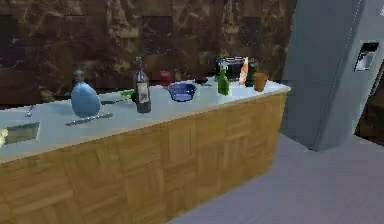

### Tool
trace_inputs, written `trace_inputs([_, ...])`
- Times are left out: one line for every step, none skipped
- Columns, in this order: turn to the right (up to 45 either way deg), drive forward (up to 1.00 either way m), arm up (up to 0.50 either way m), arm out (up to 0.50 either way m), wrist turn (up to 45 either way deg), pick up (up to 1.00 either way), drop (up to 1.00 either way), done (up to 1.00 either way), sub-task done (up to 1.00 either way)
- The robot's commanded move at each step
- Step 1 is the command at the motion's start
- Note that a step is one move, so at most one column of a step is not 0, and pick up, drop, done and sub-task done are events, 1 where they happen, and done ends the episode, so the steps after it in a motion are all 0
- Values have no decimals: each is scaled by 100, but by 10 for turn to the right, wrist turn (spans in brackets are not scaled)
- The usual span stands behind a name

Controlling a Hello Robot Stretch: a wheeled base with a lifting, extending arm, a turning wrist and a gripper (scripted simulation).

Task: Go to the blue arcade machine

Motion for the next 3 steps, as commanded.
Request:
trace_inputs([450,0,0,0,0,0,0,0,0])
trace_inputs([180,0,0,0,0,0,0,0,0])
trace_inputs([0,100,0,0,0,0,0,0,0])
